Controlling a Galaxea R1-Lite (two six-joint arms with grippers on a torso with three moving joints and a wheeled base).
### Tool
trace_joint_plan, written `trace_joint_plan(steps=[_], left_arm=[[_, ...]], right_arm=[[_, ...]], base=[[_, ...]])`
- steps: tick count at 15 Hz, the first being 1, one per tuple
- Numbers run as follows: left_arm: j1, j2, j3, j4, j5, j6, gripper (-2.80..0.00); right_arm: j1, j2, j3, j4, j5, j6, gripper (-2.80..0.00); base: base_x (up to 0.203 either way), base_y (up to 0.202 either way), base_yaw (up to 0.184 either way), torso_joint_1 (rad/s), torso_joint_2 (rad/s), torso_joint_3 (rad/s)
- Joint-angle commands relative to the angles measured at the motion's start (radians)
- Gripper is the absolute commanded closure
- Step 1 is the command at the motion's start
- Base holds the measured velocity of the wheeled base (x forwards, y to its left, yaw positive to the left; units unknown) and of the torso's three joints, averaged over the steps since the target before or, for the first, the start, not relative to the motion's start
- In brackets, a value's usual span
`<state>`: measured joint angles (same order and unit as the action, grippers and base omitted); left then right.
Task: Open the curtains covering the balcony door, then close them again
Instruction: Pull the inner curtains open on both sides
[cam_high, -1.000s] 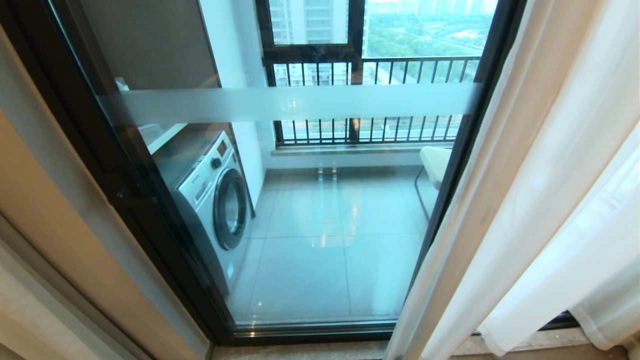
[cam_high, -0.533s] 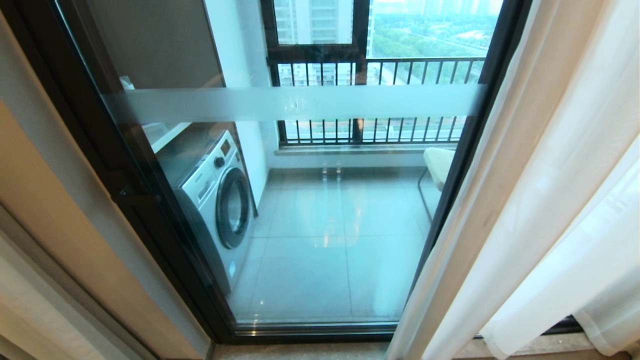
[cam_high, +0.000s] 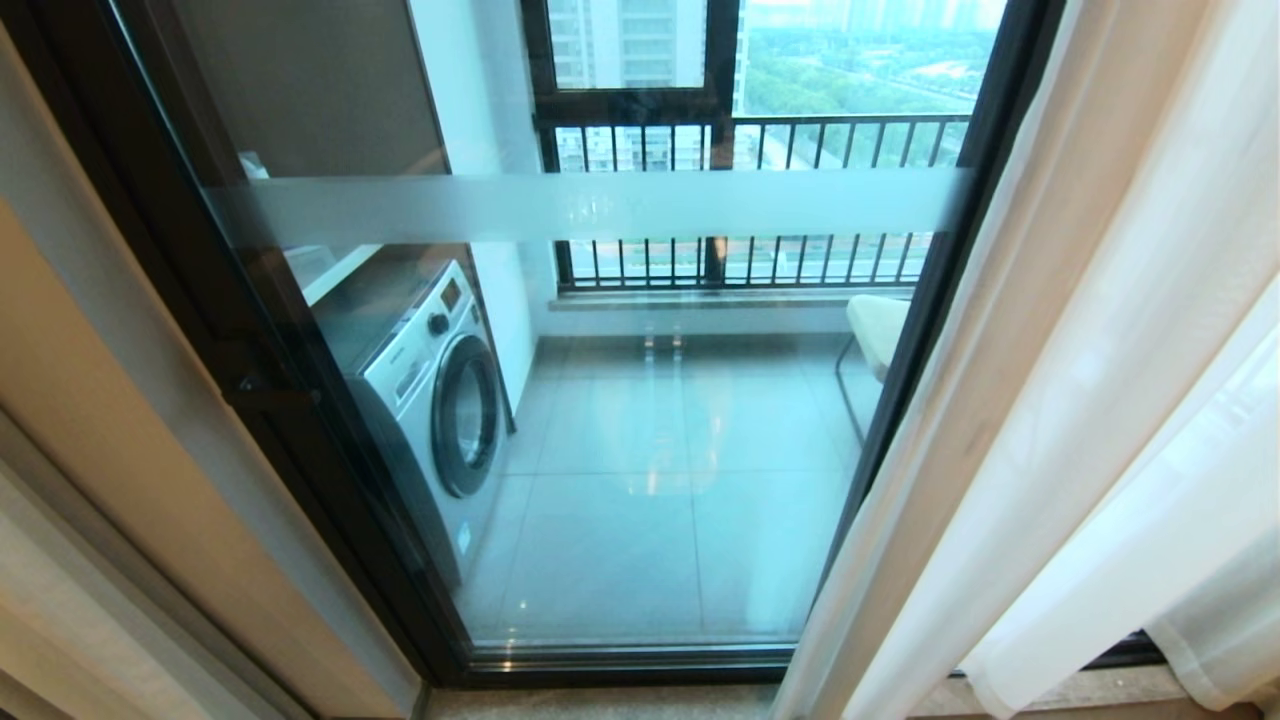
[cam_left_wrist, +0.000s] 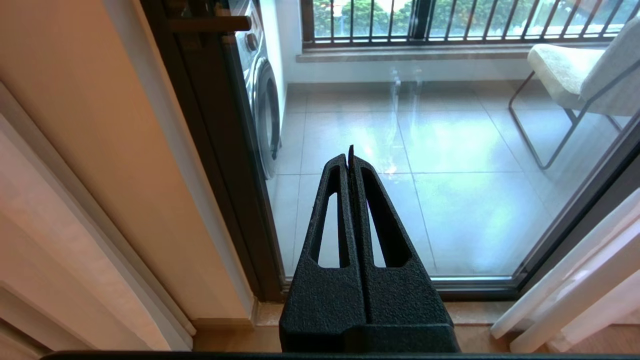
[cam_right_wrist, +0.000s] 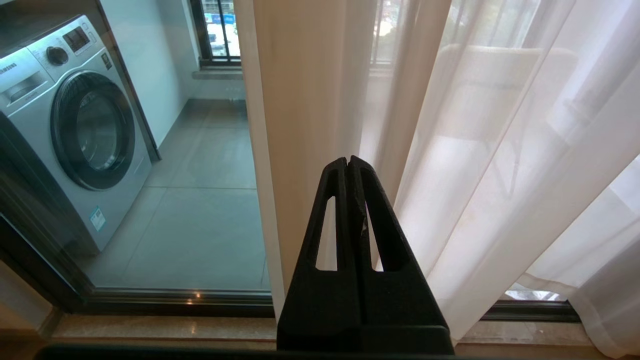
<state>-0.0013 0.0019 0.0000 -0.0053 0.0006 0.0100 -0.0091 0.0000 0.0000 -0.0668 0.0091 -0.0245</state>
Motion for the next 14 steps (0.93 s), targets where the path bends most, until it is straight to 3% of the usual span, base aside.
trace_joint_plan(steps=[1, 3, 7, 14], left_arm=[[0.000, 0.000, 0.000, -0.001, 0.000, 0.000, 0.00], [0.000, 0.000, 0.000, -0.001, 0.001, -0.001, 0.00], [0.000, 0.000, 0.000, -0.002, 0.001, -0.001, 0.00], [0.001, 0.000, 0.000, -0.001, 0.001, -0.001, 0.00]], right_arm=[[0.000, 0.000, 0.000, 0.000, -0.001, -0.021, 0.00], [0.000, 0.000, 0.000, 0.002, 0.005, -0.058, 0.00], [0.000, 0.002, 0.000, -0.001, 0.000, 0.005, 0.00], [0.000, 0.000, 0.000, 0.001, 0.000, 0.000, 0.00]], base=[[0.000, 0.000, 0.000, 0.000, 0.00, 0.000], [0.000, 0.000, 0.000, 0.000, 0.00, 0.000], [0.000, 0.000, 0.000, 0.000, 0.00, 0.000], [0.000, 0.000, 0.000, 0.000, 0.00, 0.000]])
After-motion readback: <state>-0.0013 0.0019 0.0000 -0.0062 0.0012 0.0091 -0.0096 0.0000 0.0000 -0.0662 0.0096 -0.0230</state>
